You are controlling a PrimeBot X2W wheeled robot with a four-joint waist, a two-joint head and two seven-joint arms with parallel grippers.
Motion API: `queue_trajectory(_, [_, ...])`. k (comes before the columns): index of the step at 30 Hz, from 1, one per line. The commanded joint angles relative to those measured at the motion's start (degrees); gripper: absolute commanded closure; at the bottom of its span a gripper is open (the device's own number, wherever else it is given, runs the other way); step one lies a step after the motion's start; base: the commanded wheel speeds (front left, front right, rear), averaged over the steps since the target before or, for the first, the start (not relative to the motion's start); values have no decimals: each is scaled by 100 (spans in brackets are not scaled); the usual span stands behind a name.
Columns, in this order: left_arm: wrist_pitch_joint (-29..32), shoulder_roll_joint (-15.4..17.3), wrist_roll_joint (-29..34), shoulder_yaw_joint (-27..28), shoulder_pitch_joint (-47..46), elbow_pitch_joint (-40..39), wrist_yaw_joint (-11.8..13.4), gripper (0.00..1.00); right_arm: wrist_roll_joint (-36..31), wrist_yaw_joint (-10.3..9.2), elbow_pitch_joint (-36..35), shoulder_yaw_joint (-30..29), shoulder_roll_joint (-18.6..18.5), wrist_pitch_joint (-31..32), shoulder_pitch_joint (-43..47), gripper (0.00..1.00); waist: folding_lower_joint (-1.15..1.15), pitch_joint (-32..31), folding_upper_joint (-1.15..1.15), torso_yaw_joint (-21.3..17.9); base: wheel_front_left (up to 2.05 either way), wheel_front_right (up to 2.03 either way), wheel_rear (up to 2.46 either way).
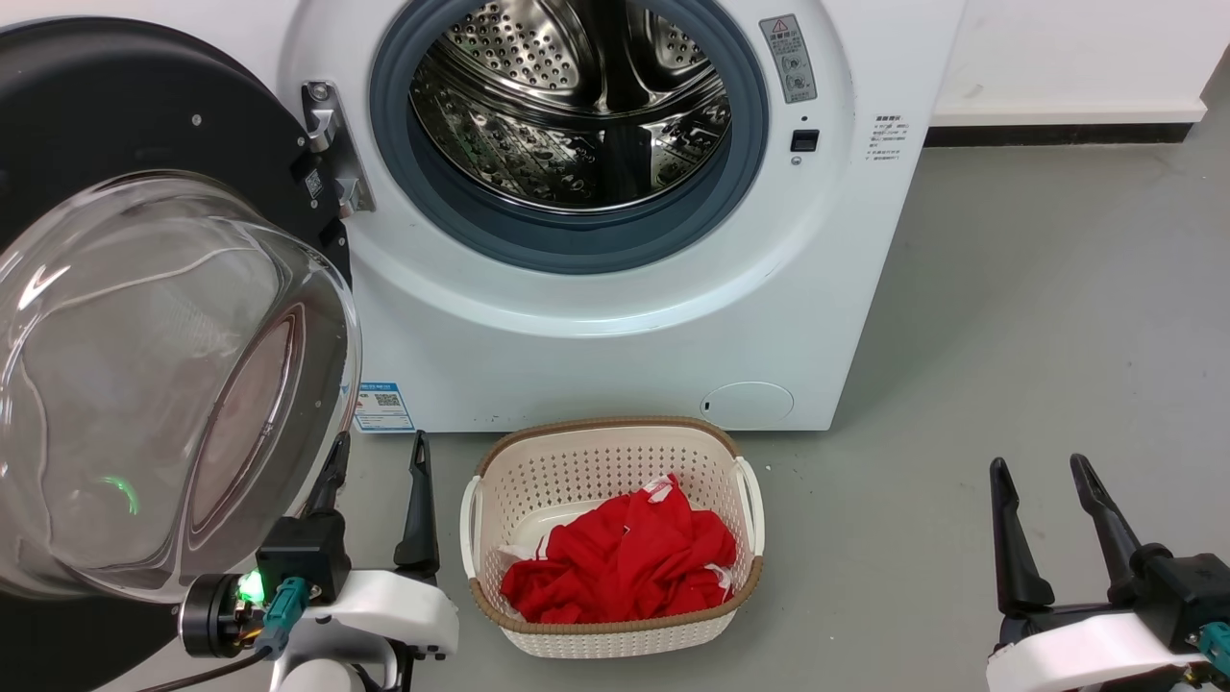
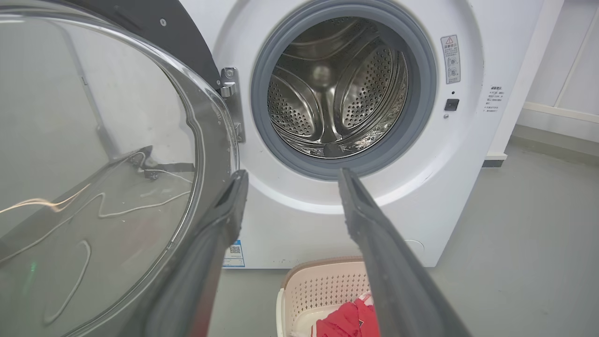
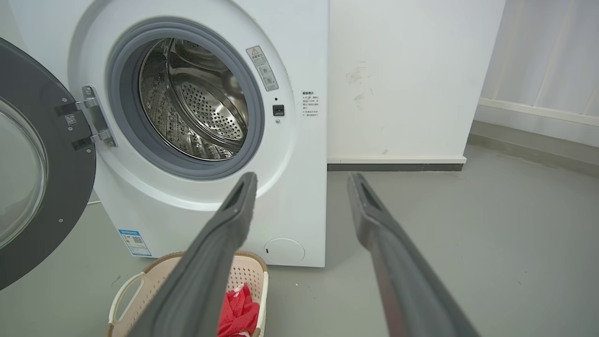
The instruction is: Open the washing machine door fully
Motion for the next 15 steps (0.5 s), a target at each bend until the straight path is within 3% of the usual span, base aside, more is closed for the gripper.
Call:
queue_trajectory(1, [-27,-10,27,19,29,-27,-6,0,12,-4,2,6,8,-16,14,0,0,1,0,-1,0,0,0])
queue_trajectory(15, [-22,-90,147,178,81,-31,-101,0,45,-4,10,-7,8,-5,28,0,0,5,0,1,0,0,0])
